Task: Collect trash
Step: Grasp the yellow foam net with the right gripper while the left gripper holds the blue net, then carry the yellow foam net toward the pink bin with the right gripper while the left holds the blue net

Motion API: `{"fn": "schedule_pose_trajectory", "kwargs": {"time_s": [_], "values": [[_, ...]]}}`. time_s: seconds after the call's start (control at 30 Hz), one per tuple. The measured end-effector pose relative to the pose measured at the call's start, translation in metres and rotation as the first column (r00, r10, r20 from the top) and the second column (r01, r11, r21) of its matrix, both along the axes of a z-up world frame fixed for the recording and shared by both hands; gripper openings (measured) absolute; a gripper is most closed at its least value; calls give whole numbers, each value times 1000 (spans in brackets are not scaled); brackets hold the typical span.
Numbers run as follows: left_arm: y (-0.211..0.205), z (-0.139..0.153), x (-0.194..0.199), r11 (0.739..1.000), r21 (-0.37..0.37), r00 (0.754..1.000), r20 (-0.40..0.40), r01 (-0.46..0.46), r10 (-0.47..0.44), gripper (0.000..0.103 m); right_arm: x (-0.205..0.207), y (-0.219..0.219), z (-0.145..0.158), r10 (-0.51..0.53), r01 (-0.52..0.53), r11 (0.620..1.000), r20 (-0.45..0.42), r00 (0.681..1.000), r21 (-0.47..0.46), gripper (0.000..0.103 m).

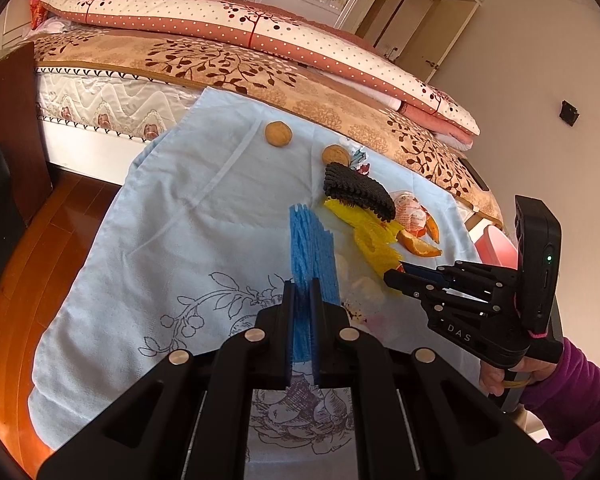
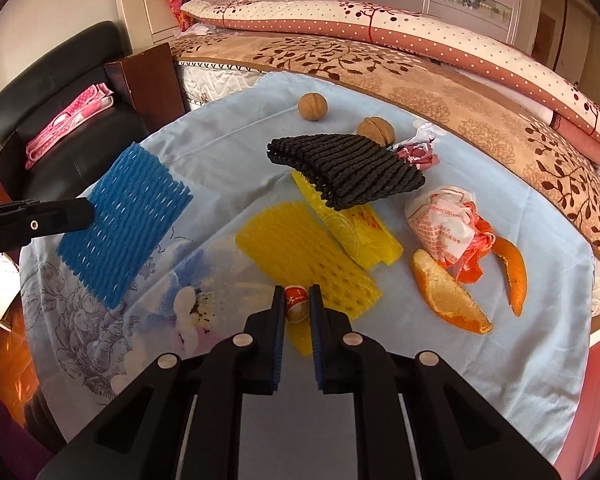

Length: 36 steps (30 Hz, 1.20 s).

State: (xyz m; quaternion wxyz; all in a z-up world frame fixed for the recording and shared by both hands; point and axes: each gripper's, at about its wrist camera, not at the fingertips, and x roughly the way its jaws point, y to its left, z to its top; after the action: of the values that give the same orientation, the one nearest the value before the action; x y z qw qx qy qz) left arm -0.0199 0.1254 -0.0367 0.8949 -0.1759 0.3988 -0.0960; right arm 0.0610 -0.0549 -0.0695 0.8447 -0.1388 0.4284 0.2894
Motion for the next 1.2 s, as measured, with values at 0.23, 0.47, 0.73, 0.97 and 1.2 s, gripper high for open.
{"fn": "schedule_pose_trajectory", "kwargs": {"time_s": [0.23, 0.47, 0.73, 0.97, 1.2], "values": [[-9, 9, 2, 1000, 0, 1000, 19, 12, -12, 6, -13, -26, 20, -45, 50, 990, -40, 998, 132, 10], [-30, 23, 5, 999, 0, 997, 57, 47, -47, 6, -31, -57, 41, -123, 128, 963, -38, 992, 237, 10], [-58, 32, 12, 996, 6, 993, 80, 88, -88, 6, -42, -90, 60, -266, 250, 928, 24, 964, 276, 10], [-88, 45, 20, 989, 24, 983, 115, 144, -146, 6, -47, -117, 68, -383, 348, 896, 83, 920, 274, 10], [-119, 58, 32, 981, 29, 969, 153, 192, -194, 6, -46, -147, 71, -488, 444, 849, 103, 867, 287, 10]]}}
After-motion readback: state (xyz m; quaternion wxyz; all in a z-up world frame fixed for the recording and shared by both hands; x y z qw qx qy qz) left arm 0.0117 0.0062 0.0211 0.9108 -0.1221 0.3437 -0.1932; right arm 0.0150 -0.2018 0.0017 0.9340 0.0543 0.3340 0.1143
